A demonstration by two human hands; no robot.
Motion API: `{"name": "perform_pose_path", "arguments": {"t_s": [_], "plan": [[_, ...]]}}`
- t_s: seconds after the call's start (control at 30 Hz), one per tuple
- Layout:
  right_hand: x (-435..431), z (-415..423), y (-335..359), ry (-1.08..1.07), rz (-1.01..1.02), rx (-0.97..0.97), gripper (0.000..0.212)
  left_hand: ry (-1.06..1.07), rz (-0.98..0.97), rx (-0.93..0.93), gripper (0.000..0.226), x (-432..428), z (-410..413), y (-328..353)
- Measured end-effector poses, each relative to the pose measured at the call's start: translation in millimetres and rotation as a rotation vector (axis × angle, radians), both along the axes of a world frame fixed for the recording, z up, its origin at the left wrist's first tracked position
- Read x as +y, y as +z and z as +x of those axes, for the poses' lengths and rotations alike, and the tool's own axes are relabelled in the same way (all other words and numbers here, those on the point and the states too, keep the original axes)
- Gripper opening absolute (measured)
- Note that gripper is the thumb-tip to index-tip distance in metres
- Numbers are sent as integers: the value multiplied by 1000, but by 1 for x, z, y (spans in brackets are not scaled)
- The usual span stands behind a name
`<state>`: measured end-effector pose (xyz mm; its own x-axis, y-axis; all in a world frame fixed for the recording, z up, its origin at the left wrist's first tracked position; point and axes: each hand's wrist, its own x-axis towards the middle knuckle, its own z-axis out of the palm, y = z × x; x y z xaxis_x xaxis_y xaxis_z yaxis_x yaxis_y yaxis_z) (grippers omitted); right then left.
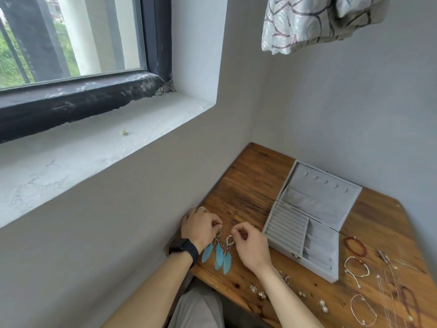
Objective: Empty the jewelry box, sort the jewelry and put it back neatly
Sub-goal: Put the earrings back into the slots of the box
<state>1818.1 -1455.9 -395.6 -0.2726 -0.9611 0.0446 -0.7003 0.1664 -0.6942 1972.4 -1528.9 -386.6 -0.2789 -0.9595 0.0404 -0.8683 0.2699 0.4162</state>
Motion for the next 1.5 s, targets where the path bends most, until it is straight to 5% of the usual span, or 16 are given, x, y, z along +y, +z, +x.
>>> {"name": "perform_pose_path", "arguments": {"t_s": [0.57, 0.77, 1.03, 1.27, 1.5], "plan": [[47, -26, 52, -108, -152, -568, 8, -218, 30, -99, 13, -15, -1, 5], [63, -42, 67, -183, -226, -700, 9, -261, 131, 239, 9, -9, -18, 38], [94, -70, 86, -210, -293, -595, 13, -469, 157, 672, 10, 34, -58, 104], [121, -94, 97, -274, -424, -606, 8, -502, 332, 843, 10, 66, -98, 119], [141, -104, 109, -244, -414, -652, 8, -649, 253, 708, 7, 87, -121, 123]]}}
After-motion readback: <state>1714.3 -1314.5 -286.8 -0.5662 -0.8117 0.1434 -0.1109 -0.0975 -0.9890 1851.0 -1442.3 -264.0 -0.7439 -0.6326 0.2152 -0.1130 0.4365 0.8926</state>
